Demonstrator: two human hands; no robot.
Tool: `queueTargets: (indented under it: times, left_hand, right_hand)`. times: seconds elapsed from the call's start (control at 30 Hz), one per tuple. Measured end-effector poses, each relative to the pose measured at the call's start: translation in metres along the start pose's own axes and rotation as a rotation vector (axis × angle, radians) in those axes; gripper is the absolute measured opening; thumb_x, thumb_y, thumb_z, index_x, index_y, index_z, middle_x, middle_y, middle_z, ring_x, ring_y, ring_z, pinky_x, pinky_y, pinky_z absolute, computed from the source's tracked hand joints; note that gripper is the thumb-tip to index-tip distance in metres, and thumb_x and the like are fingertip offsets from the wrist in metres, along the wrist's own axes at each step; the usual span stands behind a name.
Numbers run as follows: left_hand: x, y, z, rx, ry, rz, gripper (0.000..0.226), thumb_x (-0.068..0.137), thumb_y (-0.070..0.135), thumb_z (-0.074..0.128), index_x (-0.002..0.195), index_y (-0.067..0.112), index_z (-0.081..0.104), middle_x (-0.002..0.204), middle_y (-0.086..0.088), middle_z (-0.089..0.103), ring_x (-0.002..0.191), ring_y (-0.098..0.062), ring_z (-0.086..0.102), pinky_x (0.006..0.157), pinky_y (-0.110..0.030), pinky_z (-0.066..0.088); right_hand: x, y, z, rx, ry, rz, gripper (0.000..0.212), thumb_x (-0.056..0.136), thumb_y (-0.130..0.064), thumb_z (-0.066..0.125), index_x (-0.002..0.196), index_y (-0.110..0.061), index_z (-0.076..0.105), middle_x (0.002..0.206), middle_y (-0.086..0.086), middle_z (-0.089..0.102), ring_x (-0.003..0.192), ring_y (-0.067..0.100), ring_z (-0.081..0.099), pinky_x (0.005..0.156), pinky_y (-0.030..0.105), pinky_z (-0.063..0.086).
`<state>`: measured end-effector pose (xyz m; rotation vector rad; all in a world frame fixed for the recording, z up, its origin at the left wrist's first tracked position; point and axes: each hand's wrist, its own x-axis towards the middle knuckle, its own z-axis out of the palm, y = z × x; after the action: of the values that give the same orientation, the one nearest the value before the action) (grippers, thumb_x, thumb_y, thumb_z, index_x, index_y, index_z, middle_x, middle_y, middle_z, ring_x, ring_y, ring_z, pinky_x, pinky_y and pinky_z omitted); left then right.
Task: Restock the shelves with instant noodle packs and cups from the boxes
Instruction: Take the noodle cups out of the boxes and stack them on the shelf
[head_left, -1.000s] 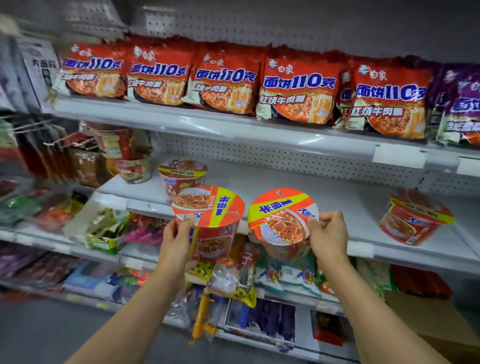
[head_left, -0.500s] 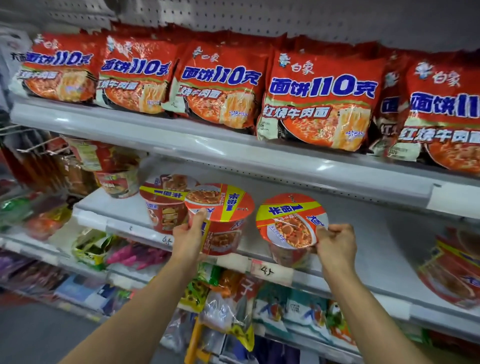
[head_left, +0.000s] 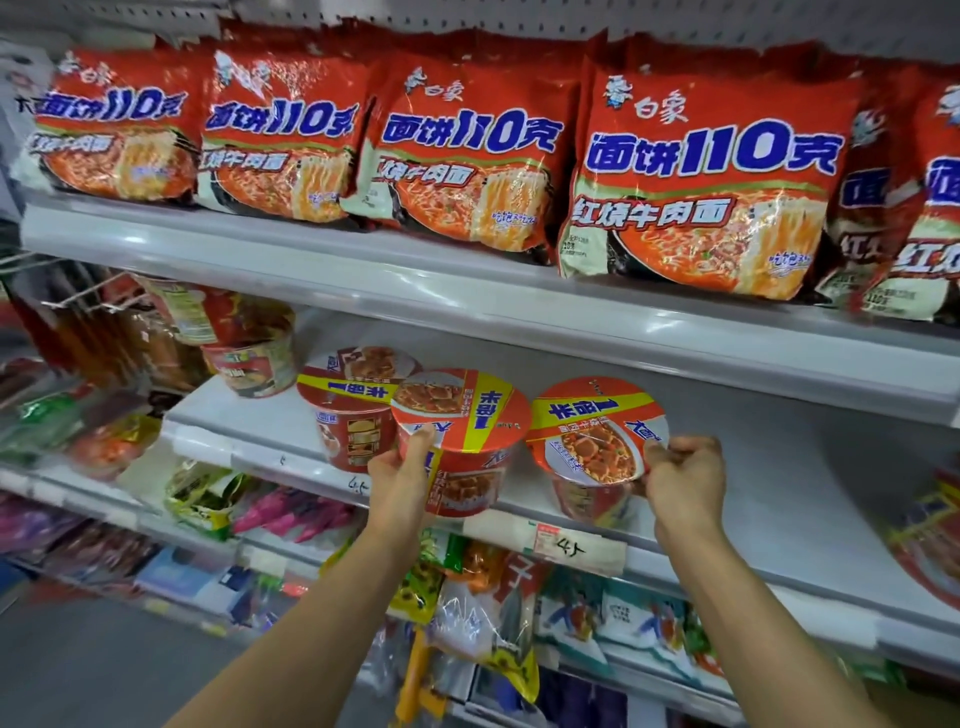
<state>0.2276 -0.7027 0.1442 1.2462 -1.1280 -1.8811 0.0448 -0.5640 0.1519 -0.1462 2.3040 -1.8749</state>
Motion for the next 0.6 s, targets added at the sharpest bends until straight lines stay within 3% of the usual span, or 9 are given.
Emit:
queueTargets:
  times: [0.1,0.3,0.4,0.6]
  left_hand:
    - [0.008,0.004,-0.006,0.016,-0.018,0.013,0.049,0.091,0.042,0.056,0.124,0.017,0.03,0.102,-0.003,0.059,0.092,-0.021,0.059,0.085,-0.041,0.045]
    - [0.03,0.015,-0.014,0.035,-0.025,0.005,0.061,0.091,0.048,0.053,0.137,0.015,0.029,0.11,-0.004,0.055,0.1,-0.024,0.053,0.088,-0.043,0.041]
    - [0.044,0.021,-0.019,0.047,-0.034,0.024,0.051,0.092,0.045,0.054,0.13,0.018,0.034,0.1,0.0,0.057,0.095,-0.022,0.056,0.085,-0.042,0.043]
    - [0.073,0.033,-0.024,0.034,0.02,0.016,0.067,0.088,0.049,0.058,0.141,0.018,0.03,0.128,-0.011,0.056,0.113,-0.033,0.057,0.1,-0.054,0.043]
  right_hand:
    - [-0.004,-0.001,0.003,0.001,0.005,0.005,0.018,0.094,-0.011,0.058,0.095,-0.014,0.04,0.098,0.011,0.059,0.092,0.03,0.065,0.079,0.051,0.057]
    - [-0.007,0.0,0.012,-0.005,0.02,-0.008,0.017,0.094,-0.012,0.057,0.092,-0.015,0.04,0.091,0.005,0.056,0.092,0.028,0.064,0.079,0.049,0.057]
    - [-0.008,-0.001,0.021,-0.003,0.022,-0.012,0.022,0.094,-0.012,0.057,0.085,-0.02,0.038,0.086,0.001,0.055,0.091,0.027,0.064,0.079,0.049,0.057]
    - [-0.008,-0.005,0.038,0.008,0.039,-0.018,0.027,0.094,-0.012,0.057,0.08,-0.023,0.036,0.083,-0.001,0.055,0.09,0.027,0.064,0.079,0.05,0.057]
